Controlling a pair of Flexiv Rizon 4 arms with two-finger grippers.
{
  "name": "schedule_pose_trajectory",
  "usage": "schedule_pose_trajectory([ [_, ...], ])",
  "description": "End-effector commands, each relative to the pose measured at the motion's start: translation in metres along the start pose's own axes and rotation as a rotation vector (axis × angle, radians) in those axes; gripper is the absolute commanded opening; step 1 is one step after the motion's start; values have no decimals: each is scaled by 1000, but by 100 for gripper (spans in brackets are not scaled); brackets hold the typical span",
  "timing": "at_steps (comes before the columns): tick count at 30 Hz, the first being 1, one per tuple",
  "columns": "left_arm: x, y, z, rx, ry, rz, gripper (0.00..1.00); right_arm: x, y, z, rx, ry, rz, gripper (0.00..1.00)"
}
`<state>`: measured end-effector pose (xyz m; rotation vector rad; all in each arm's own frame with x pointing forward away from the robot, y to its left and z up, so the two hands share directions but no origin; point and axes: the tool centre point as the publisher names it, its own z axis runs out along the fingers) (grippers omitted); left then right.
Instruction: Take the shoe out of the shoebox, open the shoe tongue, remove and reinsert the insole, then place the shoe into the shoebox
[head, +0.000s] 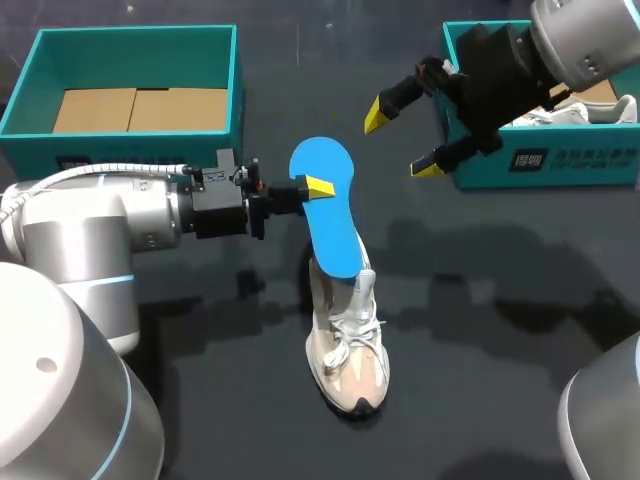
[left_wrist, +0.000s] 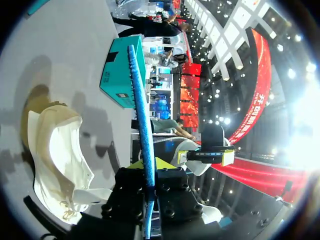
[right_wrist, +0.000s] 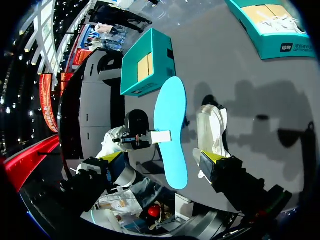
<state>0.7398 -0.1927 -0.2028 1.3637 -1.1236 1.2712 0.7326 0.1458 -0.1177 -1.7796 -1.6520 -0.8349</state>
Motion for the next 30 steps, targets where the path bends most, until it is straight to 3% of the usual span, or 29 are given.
schedule_pose_trajectory([
  [1, -1, 1, 0, 1, 1, 0, 0, -9, -3, 5, -5, 429, 7, 100],
  [15, -1, 1, 0, 1, 1, 0, 0, -13, -2, 10, -7, 453, 33, 100],
  [30, 23, -16, -15, -38, 93, 377, 0, -16, -1, 10, -4, 489, 52, 100],
])
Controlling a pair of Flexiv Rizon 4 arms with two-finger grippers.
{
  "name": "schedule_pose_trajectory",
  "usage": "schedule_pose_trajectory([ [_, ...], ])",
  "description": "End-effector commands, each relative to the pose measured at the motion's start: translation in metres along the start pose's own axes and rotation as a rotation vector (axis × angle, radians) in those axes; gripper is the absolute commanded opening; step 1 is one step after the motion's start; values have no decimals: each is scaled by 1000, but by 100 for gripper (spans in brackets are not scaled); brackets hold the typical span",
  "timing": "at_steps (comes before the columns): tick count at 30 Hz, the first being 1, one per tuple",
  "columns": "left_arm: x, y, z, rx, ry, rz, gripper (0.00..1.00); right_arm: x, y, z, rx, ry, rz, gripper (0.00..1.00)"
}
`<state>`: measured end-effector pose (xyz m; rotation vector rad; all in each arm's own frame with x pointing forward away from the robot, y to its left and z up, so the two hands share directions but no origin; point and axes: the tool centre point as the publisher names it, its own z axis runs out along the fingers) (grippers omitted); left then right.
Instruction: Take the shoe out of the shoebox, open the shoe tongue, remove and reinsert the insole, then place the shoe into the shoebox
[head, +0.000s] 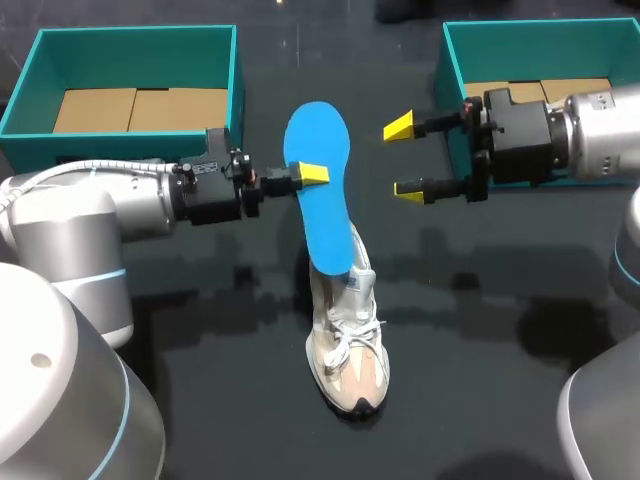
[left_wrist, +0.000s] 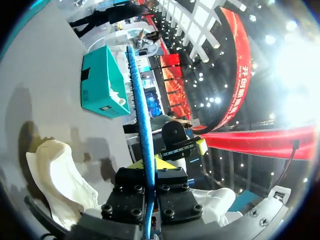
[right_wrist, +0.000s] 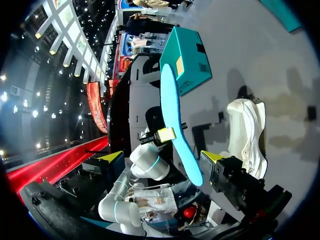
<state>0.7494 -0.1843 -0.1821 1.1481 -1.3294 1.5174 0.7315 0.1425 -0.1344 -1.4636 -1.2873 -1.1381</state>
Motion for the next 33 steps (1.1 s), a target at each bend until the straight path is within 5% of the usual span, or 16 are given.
schedule_pose_trajectory([
  [1, 2, -9, -8, -22, 28, 93, 0, -2, 1, 1, -2, 20, 5, 100],
  [11, 18, -26, -11, -72, 109, 508, 0, -3, 1, 0, -8, 41, 5, 100],
  [24, 18, -26, -11, -72, 109, 508, 0, -3, 1, 0, -8, 41, 5, 100],
  [33, 33, -22, -19, -107, 180, 935, 0, -3, 1, 0, -8, 41, 5, 100],
])
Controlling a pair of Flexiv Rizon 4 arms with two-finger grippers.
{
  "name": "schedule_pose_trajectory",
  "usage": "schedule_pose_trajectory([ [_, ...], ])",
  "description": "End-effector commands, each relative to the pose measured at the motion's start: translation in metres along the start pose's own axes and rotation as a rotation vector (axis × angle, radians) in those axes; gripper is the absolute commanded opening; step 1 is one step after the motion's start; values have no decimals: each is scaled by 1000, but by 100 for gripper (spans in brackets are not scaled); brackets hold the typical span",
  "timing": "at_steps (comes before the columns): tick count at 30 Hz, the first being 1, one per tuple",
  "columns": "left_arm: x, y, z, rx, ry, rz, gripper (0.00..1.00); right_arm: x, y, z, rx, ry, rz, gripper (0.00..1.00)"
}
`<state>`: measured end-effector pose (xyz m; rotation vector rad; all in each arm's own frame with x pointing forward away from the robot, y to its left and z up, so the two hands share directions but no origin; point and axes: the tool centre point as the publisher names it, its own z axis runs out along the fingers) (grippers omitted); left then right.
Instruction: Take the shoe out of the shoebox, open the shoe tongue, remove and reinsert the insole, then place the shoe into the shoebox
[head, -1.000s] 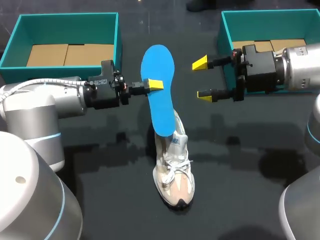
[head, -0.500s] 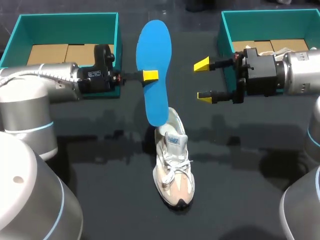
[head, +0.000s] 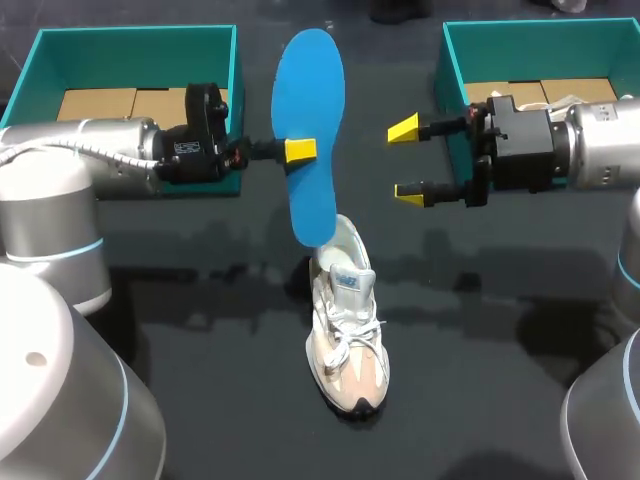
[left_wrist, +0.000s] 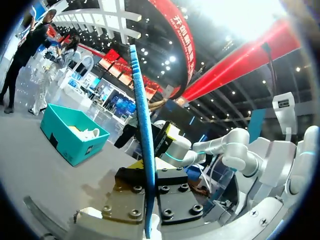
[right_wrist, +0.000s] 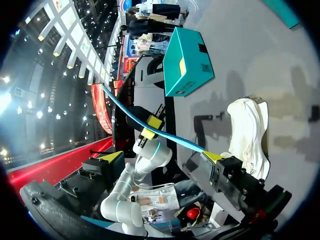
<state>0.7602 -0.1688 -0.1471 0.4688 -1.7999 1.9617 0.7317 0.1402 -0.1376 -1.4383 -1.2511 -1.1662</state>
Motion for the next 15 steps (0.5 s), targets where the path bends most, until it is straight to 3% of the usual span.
schedule_pose_trajectory([
  [1, 3, -2, -6, -14, 13, 255, 0, 0, 0, 2, -1, -3, 1, 100],
  [4, 3, 0, -9, -3, 40, 499, 0, 0, 0, 2, -1, -3, 1, 100],
  [15, 3, 0, -9, -3, 40, 499, 0, 0, 0, 2, -1, -3, 1, 100],
])
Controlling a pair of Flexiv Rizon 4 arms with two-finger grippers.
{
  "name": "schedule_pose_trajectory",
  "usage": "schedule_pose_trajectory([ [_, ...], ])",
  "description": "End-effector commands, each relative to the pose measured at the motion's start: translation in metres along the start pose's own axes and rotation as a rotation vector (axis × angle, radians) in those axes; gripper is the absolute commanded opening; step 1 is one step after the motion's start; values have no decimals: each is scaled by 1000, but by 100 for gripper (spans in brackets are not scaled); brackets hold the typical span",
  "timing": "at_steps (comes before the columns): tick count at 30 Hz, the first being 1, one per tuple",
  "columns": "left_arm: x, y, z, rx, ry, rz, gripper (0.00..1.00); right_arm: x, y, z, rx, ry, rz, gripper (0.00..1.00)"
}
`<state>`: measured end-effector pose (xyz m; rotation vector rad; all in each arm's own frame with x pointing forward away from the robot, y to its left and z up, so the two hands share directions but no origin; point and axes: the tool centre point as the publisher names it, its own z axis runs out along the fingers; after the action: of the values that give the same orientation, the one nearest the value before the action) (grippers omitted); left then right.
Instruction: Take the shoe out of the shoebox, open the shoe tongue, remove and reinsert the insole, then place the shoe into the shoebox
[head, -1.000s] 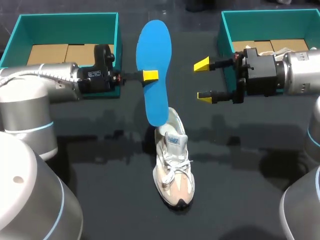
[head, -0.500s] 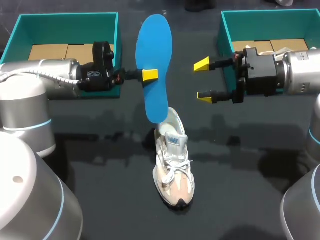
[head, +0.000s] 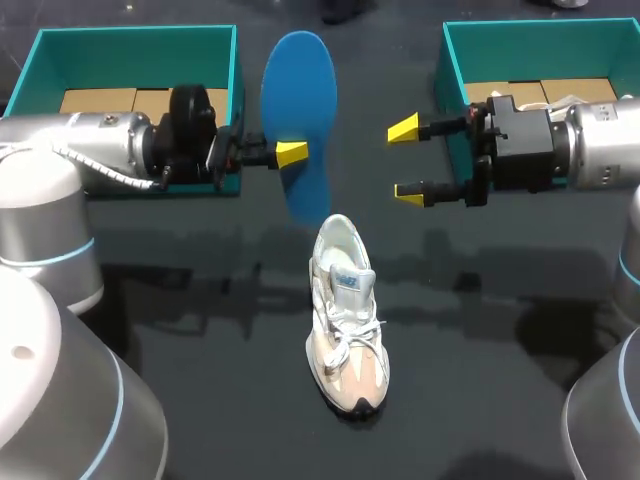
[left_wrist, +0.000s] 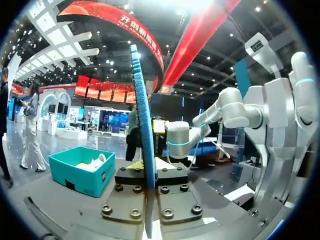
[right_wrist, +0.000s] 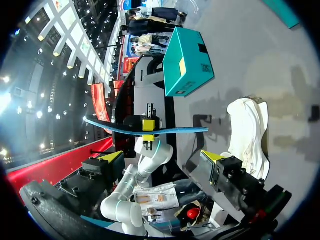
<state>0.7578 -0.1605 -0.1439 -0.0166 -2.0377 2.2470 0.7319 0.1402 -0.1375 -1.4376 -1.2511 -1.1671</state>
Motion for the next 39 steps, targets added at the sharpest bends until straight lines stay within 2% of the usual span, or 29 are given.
schedule_pose_trajectory([
  [1, 0, 2, -1, 6, 1, 15, 0, 0, 0, 2, -1, -3, 1, 100],
  [4, 0, 2, -1, 6, 1, 15, 0, 0, 0, 2, -1, -3, 1, 100],
  [12, 12, -3, 0, -41, 82, 365, 0, 0, 0, 2, -1, -3, 1, 100],
  [16, 19, -4, -5, -48, 70, 543, 0, 0, 0, 2, -1, -3, 1, 100],
  [19, 23, 0, -7, -66, 75, 777, 0, 0, 0, 2, -1, -3, 1, 100],
  [31, 23, 0, -7, -66, 75, 777, 0, 0, 0, 2, -1, -3, 1, 100],
  [33, 26, 5, -3, -37, 102, 860, 0, 0, 0, 2, -1, -3, 1, 100],
  [39, 23, 12, 3, -73, 109, 1091, 0, 0, 0, 2, -1, -3, 1, 100],
])
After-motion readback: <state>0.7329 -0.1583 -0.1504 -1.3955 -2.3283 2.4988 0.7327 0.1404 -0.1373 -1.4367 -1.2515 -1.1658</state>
